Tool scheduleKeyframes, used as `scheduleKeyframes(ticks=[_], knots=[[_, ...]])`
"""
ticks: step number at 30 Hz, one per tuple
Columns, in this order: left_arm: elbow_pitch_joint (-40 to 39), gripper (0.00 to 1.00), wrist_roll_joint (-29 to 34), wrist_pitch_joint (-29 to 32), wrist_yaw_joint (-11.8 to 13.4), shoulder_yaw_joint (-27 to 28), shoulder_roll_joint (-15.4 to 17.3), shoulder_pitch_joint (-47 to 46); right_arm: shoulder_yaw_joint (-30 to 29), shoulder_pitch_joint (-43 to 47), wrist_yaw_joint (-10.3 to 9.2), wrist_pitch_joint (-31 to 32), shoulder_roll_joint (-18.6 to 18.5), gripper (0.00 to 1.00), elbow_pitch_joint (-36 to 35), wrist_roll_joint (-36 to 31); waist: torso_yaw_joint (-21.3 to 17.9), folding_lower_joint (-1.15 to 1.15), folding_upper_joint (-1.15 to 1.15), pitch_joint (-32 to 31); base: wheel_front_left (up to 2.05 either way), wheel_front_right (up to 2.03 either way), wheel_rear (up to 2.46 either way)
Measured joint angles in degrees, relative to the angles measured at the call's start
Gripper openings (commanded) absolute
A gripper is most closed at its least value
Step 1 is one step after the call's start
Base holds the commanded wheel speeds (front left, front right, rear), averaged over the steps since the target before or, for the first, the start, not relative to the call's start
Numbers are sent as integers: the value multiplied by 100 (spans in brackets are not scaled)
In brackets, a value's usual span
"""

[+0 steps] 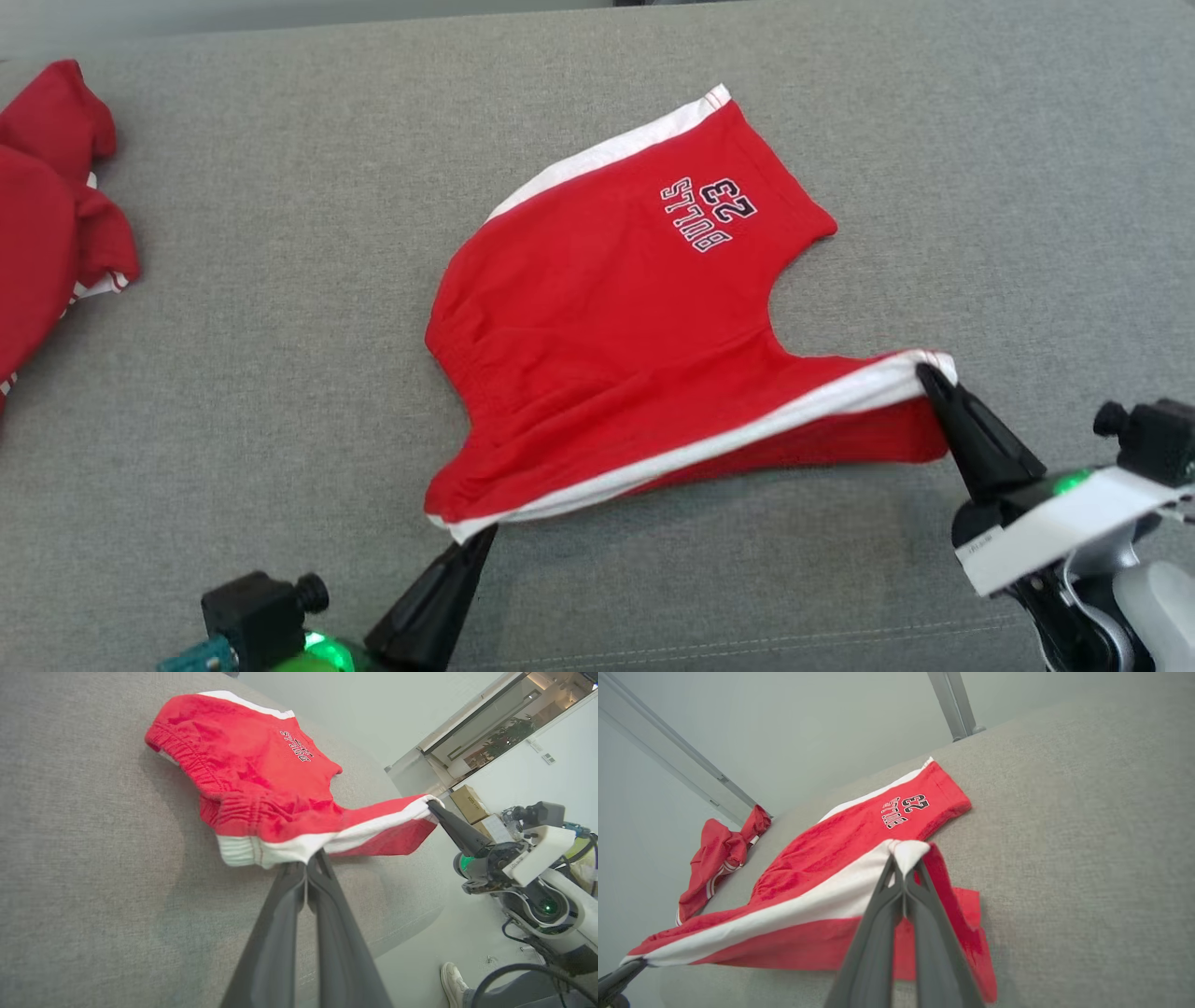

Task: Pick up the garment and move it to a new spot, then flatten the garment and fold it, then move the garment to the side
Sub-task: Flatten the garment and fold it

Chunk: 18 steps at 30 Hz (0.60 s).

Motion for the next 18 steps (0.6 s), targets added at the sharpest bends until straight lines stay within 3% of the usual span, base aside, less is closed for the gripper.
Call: scheduleKeyframes(ticks=[5, 10, 14, 18], knots=[[-264, 0, -331, 595, 101, 212, 127, -712, 65, -1088, -1, 542, 260, 0, 202, -244, 110, 0, 0, 294, 0, 0, 0], [-247, 0, -721, 1004, 374, 501, -48, -1569, -38, -2319, -1, 909, 447, 0, 760, -598, 276, 0, -1, 649, 0, 0, 0], [112, 0, -738, 1317, 455, 515, -178, -2500, -204, -3327, -1, 1067, 634, 0, 1400, -907, 435, 0, -1, 957, 0, 0, 0], [899, 0, -734, 1596, 489, 349, -538, -3474, -204, -4159, -2, 1185, 698, 0, 2137, -1350, 673, 0, 0, 1225, 0, 0, 0]])
